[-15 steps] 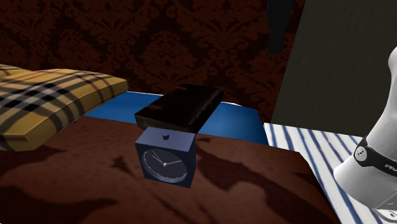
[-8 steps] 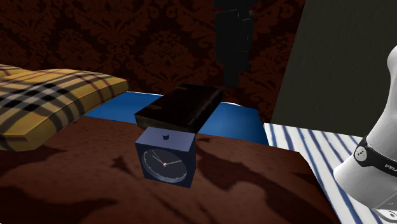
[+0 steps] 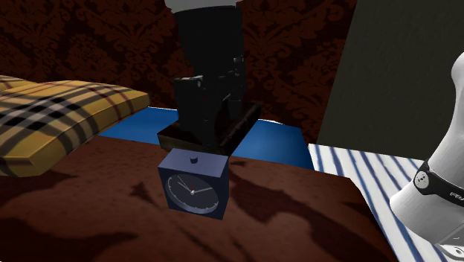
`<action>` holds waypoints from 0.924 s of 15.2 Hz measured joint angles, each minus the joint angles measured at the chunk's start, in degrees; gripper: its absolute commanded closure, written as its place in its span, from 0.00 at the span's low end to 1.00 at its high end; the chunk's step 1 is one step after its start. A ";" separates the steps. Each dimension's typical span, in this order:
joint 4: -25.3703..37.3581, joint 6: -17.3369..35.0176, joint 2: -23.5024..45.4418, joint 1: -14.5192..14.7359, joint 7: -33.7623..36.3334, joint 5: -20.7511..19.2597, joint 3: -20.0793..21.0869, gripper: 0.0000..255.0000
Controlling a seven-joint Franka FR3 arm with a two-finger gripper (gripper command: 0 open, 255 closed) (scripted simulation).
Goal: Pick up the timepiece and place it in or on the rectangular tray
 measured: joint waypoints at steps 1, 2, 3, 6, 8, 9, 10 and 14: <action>1.12 1.00 2.07 0.34 1.12 -0.55 0.60 0.00; 2.07 1.60 3.59 0.69 2.11 -1.02 1.09 0.00; 3.67 2.21 5.74 0.88 2.90 -1.75 1.40 0.00; 4.95 4.09 8.96 1.13 3.89 -2.79 1.65 0.00; 4.09 5.69 9.74 1.25 4.21 -3.02 1.74 0.00; 3.49 6.56 10.01 1.23 4.19 -3.11 1.70 0.00; 3.13 7.42 10.52 1.24 4.30 -3.28 1.69 0.00; 2.50 8.46 10.93 1.29 4.44 -3.41 1.71 0.00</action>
